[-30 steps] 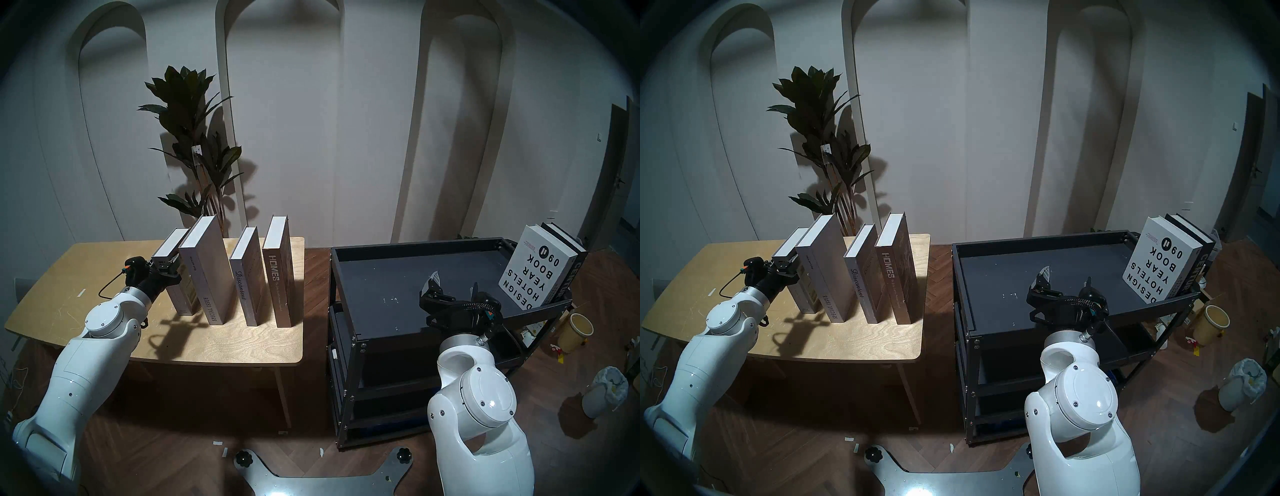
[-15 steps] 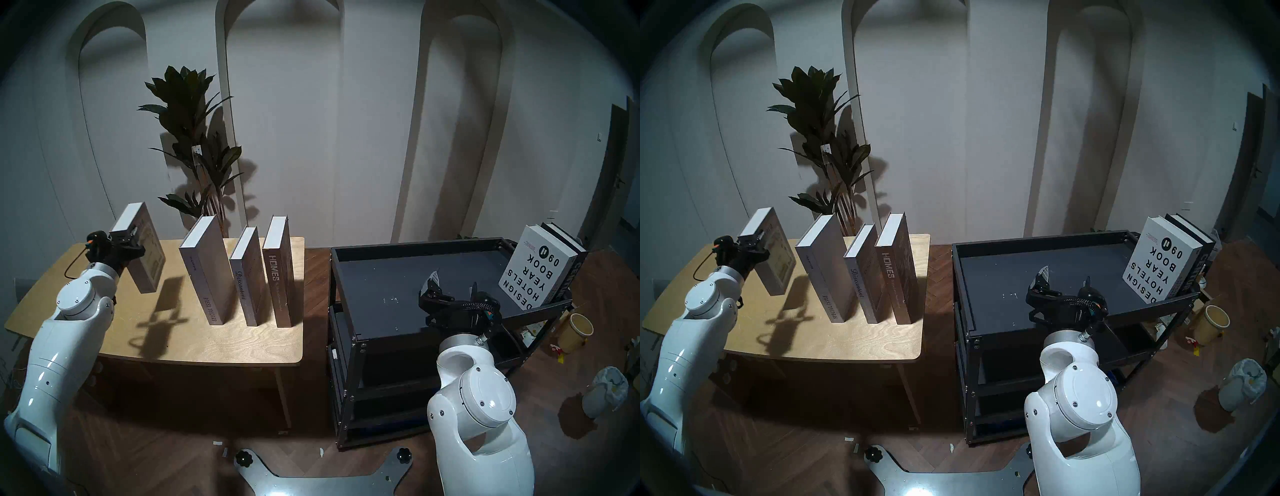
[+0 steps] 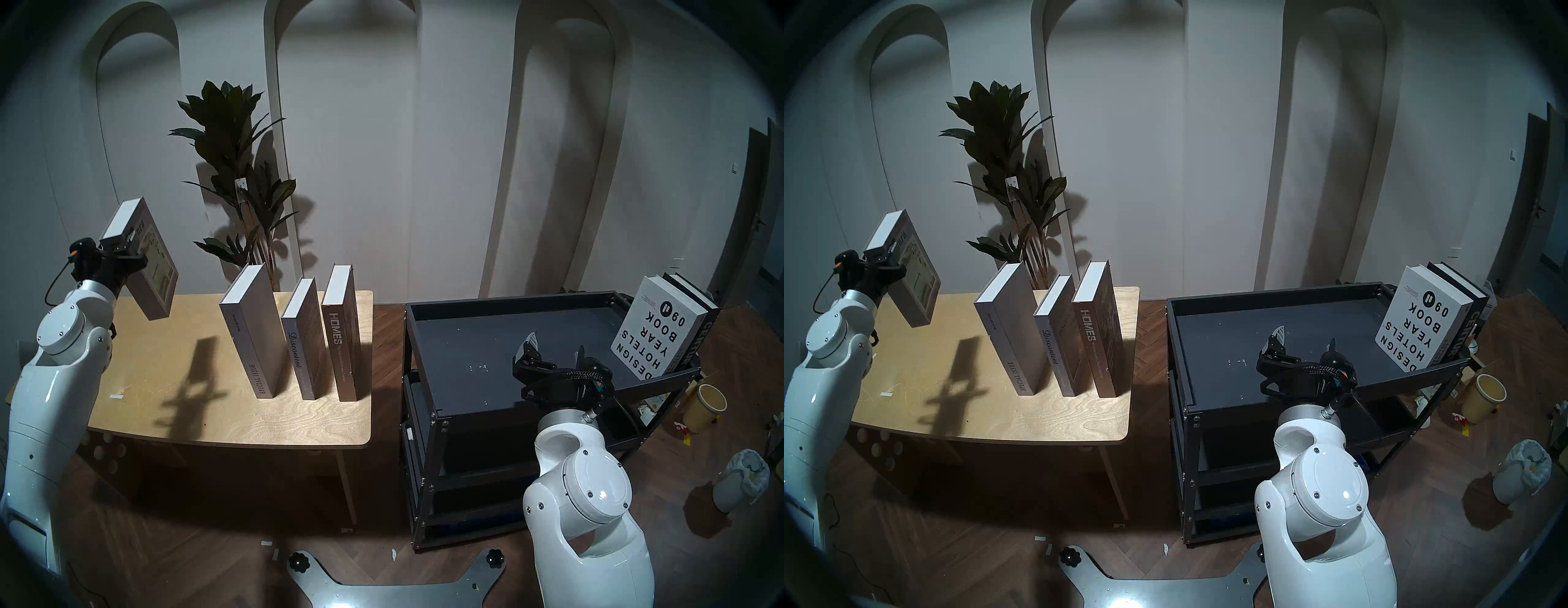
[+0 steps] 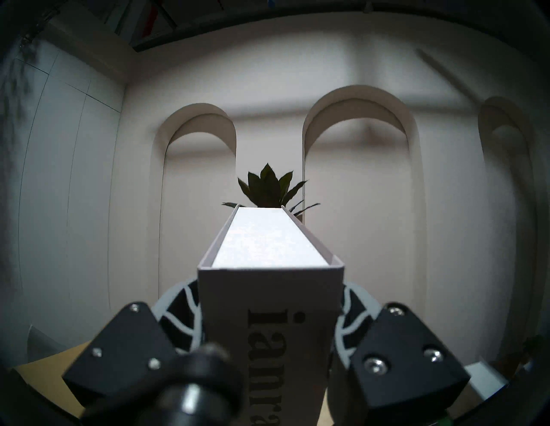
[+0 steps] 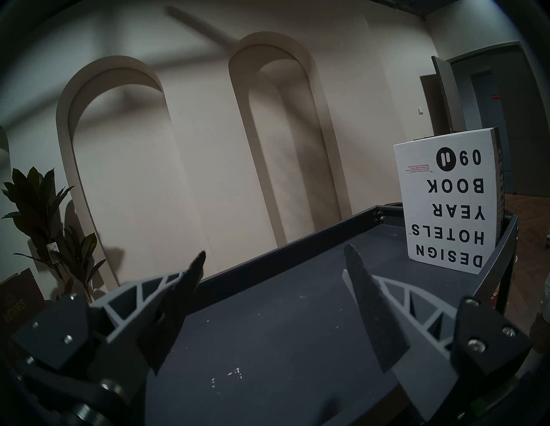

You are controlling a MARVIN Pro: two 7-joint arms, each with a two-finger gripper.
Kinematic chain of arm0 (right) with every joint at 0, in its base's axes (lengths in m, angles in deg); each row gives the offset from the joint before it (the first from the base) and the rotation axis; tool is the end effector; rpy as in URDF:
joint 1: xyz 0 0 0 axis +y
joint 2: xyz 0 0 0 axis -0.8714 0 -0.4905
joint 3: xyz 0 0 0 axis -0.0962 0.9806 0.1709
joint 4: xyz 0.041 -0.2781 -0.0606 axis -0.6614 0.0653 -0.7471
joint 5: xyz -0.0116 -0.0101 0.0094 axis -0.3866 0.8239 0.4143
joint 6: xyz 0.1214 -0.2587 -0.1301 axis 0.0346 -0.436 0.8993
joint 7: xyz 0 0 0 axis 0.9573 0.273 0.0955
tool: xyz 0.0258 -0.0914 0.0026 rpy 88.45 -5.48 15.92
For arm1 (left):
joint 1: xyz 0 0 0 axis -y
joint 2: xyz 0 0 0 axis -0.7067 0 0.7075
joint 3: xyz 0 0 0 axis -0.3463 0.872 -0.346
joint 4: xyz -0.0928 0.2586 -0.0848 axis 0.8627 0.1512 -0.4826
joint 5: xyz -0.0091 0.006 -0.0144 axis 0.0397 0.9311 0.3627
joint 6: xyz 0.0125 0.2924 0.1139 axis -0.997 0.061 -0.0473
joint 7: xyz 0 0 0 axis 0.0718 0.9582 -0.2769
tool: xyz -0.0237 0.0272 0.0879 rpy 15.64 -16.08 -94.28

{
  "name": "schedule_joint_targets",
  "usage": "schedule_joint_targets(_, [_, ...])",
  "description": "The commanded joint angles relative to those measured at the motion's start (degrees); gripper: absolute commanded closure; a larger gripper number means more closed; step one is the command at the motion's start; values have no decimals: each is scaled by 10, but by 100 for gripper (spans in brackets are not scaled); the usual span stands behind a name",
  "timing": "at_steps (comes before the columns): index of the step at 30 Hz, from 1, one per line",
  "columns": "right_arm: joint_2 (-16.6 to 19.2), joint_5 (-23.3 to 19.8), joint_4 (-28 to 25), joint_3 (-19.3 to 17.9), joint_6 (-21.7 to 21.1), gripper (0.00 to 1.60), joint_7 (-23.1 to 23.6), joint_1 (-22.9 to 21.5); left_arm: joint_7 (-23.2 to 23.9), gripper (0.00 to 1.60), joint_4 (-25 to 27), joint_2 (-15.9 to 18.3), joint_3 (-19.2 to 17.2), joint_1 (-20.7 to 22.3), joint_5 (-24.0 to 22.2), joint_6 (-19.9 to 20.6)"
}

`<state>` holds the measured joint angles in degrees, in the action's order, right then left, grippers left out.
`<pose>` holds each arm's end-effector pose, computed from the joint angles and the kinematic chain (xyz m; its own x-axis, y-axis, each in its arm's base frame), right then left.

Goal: Move the books from the display table onto the shelf, standing them upright with spines facing out and tallest at one end

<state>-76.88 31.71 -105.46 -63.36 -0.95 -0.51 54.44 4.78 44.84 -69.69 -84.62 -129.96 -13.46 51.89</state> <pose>0.2915 0.0013 -0.2082 -0.0870 -0.2425 0.9662 -0.2986 -0.9190 -0.2575 0.4227 0.2919 -0.0767 -0.2874 -0.0527 0.9564 0.2490 -0.9683 0.0214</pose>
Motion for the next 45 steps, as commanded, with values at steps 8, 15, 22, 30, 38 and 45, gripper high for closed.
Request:
schedule_joint_targets(8, [-1,-1,-8,-1,4,0,0,-4,-7,160,121,24,-32,92,-76,45])
schedule_joint_targets(15, [-2,1,-3,6,2,0,3,-22,-27,160,184,31,-26,132,-115,86])
schedule_joint_targets(22, [-2,8,-1,24,1,0,8,-58,-52,160,243,26,-14,164,-172,128])
schedule_joint_targets(30, [2,29,6,51,1,0,13,-100,-100,160,292,5,8,183,-256,179])
schedule_joint_targets(38, [13,91,14,107,-4,0,20,-155,-168,160,322,-14,39,208,-325,214])
schedule_joint_targets(45, [32,148,34,179,-14,0,32,-197,-216,160,332,-33,72,236,-371,227])
